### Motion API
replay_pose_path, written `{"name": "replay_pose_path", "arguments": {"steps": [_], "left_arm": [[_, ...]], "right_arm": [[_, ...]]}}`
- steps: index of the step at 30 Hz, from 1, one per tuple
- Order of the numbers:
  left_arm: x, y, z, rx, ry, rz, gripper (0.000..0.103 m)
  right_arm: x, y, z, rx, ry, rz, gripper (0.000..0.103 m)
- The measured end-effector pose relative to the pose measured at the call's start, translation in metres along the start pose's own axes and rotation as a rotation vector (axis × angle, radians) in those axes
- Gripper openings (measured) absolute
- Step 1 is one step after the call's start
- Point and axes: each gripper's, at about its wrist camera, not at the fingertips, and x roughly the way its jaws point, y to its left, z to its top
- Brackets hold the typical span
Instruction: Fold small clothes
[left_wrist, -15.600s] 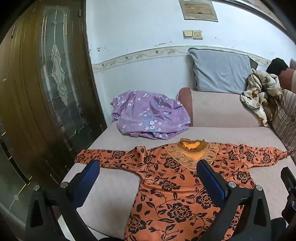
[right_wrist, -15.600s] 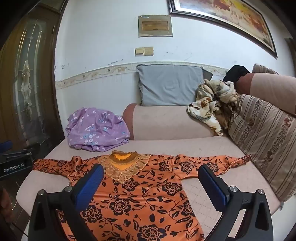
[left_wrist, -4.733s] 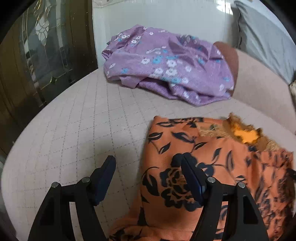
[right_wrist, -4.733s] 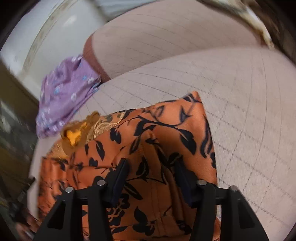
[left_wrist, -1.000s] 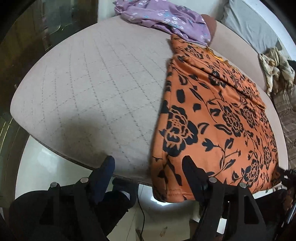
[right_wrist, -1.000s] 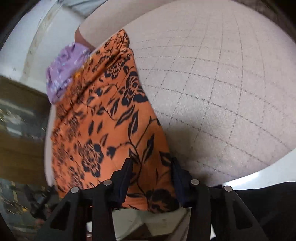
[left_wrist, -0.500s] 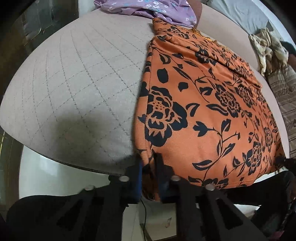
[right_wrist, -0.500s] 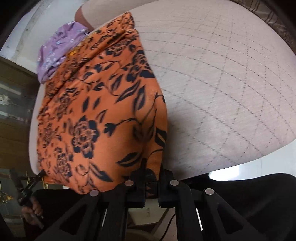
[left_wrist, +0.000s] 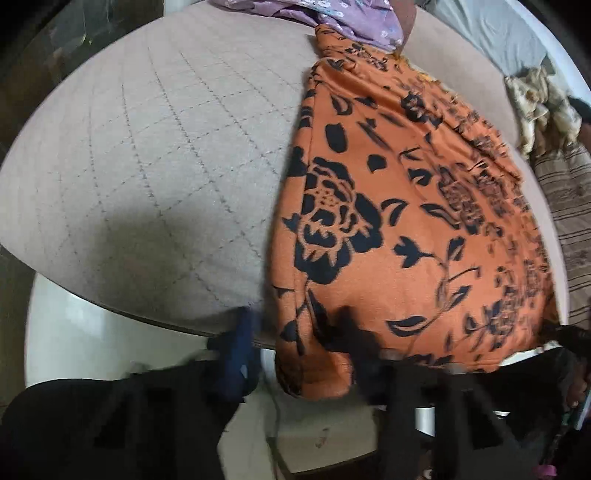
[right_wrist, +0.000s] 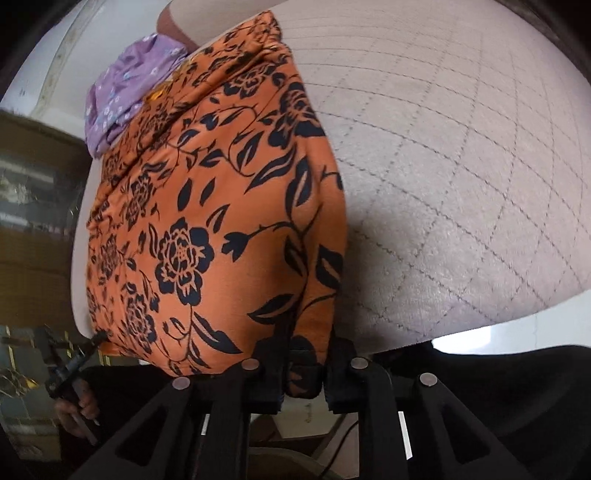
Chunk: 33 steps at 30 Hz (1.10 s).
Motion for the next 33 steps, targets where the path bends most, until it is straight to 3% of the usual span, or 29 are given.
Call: {"name": "replay_pose_path", "arguments": {"steps": [1, 4, 7, 12, 19, 27, 33], "left_arm": [[-0.002, 0.001, 0.000, 0.003, 0.002, -0.021, 0.006], [-0.005, -0.002, 0.002, 0.029, 0.003, -0.031, 0.006], [-0.023, -0.004, 0.012, 0.019, -0.048, -0.128, 0.005], [-0.080, -0.009, 0.045, 0.065, -0.176, -0.247, 0.005], [-0.118, -0.017, 0.111, 0.088, -0.272, -0.287, 0.005], [-0.079, -0.037, 0.229, 0.060, -0.264, -0.225, 0.006], [0.011, -0.043, 0.318, -0.007, -0.202, -0.159, 0.006]], "right_arm": [[0.001, 0.002, 0.001, -0.015, -0.004, -0.008, 0.014], [-0.004, 0.003, 0.000, -0.025, -0.009, 0.018, 0.009], [-0.016, 0.006, 0.003, -0.021, -0.009, 0.073, 0.009], [-0.060, 0.015, 0.016, -0.028, -0.086, 0.255, 0.009], [-0.106, 0.030, 0.054, -0.011, -0.242, 0.437, 0.009], [-0.124, 0.031, 0.164, 0.087, -0.412, 0.488, 0.009], [-0.067, 0.015, 0.277, 0.238, -0.441, 0.478, 0.009]]}}
